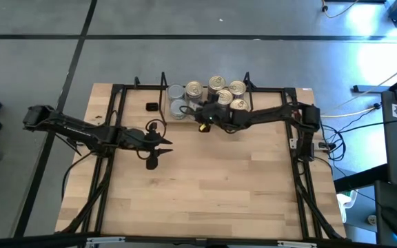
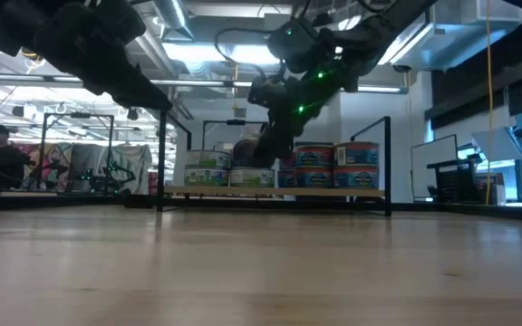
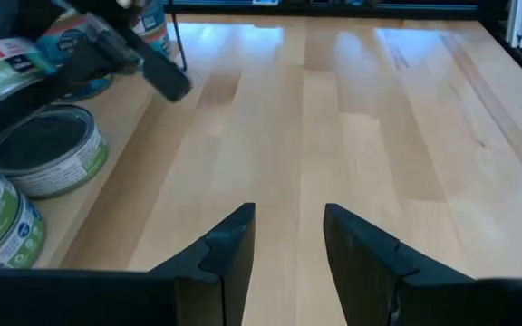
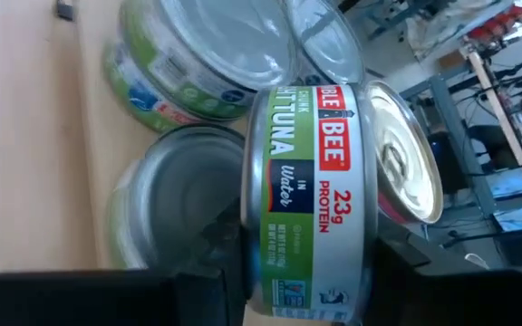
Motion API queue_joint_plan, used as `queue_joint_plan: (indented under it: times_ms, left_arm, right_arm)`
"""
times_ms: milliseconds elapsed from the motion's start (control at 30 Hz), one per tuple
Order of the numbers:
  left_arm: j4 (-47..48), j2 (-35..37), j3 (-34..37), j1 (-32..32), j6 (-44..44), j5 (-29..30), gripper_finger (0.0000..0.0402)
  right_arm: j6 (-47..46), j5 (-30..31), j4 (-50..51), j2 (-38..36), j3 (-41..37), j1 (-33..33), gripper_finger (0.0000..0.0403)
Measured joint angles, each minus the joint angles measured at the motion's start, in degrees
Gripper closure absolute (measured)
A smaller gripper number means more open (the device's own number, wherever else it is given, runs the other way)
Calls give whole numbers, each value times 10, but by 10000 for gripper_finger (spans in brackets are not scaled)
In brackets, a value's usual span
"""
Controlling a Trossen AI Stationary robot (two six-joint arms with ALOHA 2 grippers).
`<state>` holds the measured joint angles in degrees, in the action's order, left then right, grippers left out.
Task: Stack canned seafood by type on shelf
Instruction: Stack the green tuna can on top of the other green tuna can on the shelf
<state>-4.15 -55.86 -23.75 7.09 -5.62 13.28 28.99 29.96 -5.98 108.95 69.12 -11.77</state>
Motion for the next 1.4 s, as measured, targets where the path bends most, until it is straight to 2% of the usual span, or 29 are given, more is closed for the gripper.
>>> queue_joint_plan:
  times_ms: [167,433,667,800,1200,1400]
  left_arm:
    - [1,0,0,0,0,0,270]
    - [1,0,0,0,15,1,270]
    - [1,0,0,0,14,1,270]
    - [1,0,0,0,11,1,270]
    - [1,0,0,0,-3,0,270]
    - [1,0,-1,0,-4,0,270]
  right_arm:
    - [-3,-11,1,0,0,-3,257]
    - [-21,-34,21,1,0,-3,148]
    - [-46,-65,28,1,0,-3,95]
    - [-49,-41,29,1,0,-3,88]
    - [-118,-55,47,-4,0,-2,98]
    - [-169,-56,125,-5,38,-2,98]
